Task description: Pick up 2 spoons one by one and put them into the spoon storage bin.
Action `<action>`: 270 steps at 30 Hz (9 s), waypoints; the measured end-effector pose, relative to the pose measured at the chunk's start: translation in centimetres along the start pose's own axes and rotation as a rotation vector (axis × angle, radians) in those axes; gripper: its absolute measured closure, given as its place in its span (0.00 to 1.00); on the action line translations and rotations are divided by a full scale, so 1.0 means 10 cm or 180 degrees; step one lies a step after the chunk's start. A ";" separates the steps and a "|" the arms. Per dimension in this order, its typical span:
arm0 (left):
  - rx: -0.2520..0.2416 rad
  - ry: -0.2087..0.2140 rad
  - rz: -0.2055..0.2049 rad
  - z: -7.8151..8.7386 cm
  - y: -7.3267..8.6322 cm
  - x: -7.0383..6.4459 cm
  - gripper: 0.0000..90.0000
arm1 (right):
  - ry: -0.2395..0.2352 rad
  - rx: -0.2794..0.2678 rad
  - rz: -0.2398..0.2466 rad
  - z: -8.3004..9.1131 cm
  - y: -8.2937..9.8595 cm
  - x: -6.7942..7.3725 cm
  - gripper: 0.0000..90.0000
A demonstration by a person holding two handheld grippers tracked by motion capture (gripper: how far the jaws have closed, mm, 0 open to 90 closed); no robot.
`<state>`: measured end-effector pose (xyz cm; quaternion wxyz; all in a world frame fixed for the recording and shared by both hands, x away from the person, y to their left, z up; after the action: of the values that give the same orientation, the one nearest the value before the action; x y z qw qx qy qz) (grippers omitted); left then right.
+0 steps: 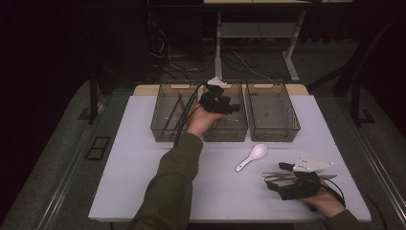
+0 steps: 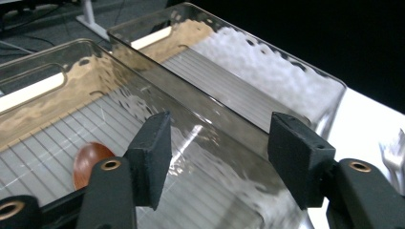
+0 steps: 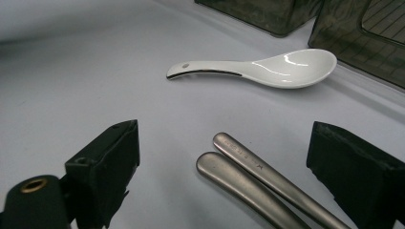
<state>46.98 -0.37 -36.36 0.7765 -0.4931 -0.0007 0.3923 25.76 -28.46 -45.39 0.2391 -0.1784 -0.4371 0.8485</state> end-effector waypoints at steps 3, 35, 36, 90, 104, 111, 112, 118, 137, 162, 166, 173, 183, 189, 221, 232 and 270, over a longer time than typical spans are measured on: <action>0.0017 0.0042 -0.0066 0.08 0.06 -0.05 0.41 | -0.0009 -0.0003 -0.0002 0.00 0.00 0.00 0.12; 0.0043 -0.0143 -0.0325 1.03 1.05 -0.21 0.13 | -0.0101 0.0041 -0.0063 0.01 -0.01 -0.02 0.12; 0.0024 -0.0127 -0.0308 1.04 1.08 -0.22 0.13 | -0.0119 0.0047 -0.0076 0.02 -0.01 -0.02 0.12; 0.0091 -0.0109 -0.0195 1.40 2.07 -0.15 0.00 | -0.0518 0.0711 0.0138 -0.65 -0.51 -0.05 0.99; 0.0094 -0.0092 -0.0206 1.39 2.07 -0.15 0.00 | -0.0544 0.0715 0.0153 -0.84 -0.58 -0.07 0.99; 0.0095 -0.0088 -0.0205 1.39 2.08 -0.15 0.00 | -0.0537 0.0660 0.0158 -0.91 -0.64 -0.07 0.99; 0.0096 -0.0090 -0.0201 1.39 2.08 -0.16 0.00 | -0.0522 0.0657 0.0154 -0.92 -0.65 -0.07 0.99; 0.0097 -0.0088 -0.0200 1.39 2.08 -0.16 0.00 | -0.0501 0.0631 0.0147 -1.01 -0.70 -0.09 0.99; 0.0125 -0.0067 -0.0206 1.39 2.08 -0.14 0.00 | -0.0391 0.0525 0.0074 -1.09 -0.81 -0.21 0.95; 0.0144 -0.0041 -0.0200 1.38 2.09 -0.13 0.00 | 0.0095 0.0578 -0.0212 -0.53 -0.51 -0.77 0.46; 0.0144 -0.0034 -0.0187 1.37 2.09 -0.14 0.00 | 0.0078 0.0597 -0.0240 -0.53 -0.47 -0.81 0.45; 0.0145 -0.0034 -0.0185 1.37 2.09 -0.13 0.00 | -0.0050 0.0670 -0.0220 -0.60 -0.44 -0.79 0.45; 0.0158 -0.0031 -0.0196 1.37 2.09 -0.14 0.00 | -0.0124 0.0787 -0.0142 -0.68 -0.42 -0.75 0.48; 0.0165 -0.0030 -0.0204 1.37 2.09 -0.14 0.00 | -0.0153 0.0835 -0.0062 -0.70 -0.42 -0.73 0.55; 0.0192 -0.0003 -0.0214 1.35 2.10 -0.15 0.00 | -0.0359 0.0834 0.0222 -0.63 -0.45 -0.66 0.90; 0.0202 0.0001 -0.0241 1.35 2.11 -0.13 0.00 | -0.0359 0.0822 0.0290 -0.63 -0.48 -0.63 0.92; 0.0223 -0.0027 -0.0223 1.40 2.12 -0.14 0.00 | -0.0136 0.0152 0.0177 -0.32 -0.87 -0.69 0.92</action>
<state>27.69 13.89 -44.91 0.8065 -0.4637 -0.0075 0.3667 35.24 -25.88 -39.33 0.2102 -0.1666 -0.4166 0.8686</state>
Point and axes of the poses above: each handheld gripper's, and its own axes: z roughly backward along the jaws, y roughly out of its underside, x roughly to its left, the point moved 1 cm from there along -z, roughly forward along the jaws, and after that the axes turned 15 degrees about z, right-handed, at the moved point
